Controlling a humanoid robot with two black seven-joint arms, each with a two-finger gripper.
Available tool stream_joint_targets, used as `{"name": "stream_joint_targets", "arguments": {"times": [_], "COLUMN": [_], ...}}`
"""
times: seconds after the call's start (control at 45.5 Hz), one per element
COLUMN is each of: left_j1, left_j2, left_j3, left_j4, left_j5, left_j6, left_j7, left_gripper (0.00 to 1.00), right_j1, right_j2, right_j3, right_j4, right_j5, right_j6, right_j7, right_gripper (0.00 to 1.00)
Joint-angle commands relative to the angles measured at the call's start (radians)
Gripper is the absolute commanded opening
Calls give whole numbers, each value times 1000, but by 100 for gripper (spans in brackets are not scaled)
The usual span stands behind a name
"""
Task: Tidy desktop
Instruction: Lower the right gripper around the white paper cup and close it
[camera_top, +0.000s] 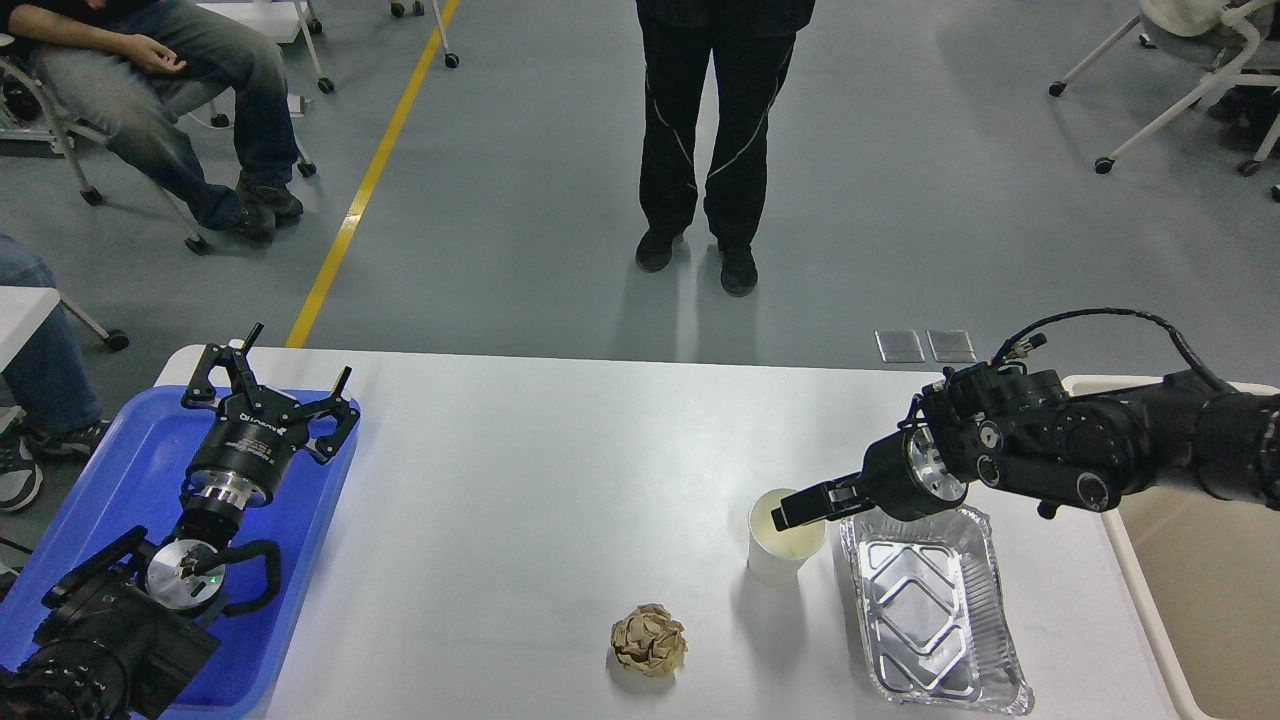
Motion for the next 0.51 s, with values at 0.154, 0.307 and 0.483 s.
{"name": "stream_joint_targets", "arguments": {"times": [0.154,0.307,0.483], "left_j1": [0,0,0], "left_j2": [0,0,0], "left_j3": [0,0,0], "left_j4": [-1,-1,1], "left_j5": [0,0,0], "left_j6": [0,0,0], "left_j7": [0,0,0], "left_gripper": [100,100,100], "right_j1": [-61,-66,-60], "right_j2": [36,36,35], "right_j3": [-1,-5,-13], "right_j4": [-71,-78,-78], "right_j5": [17,9,-3], "right_j6": [-25,-25,-23], "right_j7": [5,9,12], "right_gripper": [84,53,11]}}
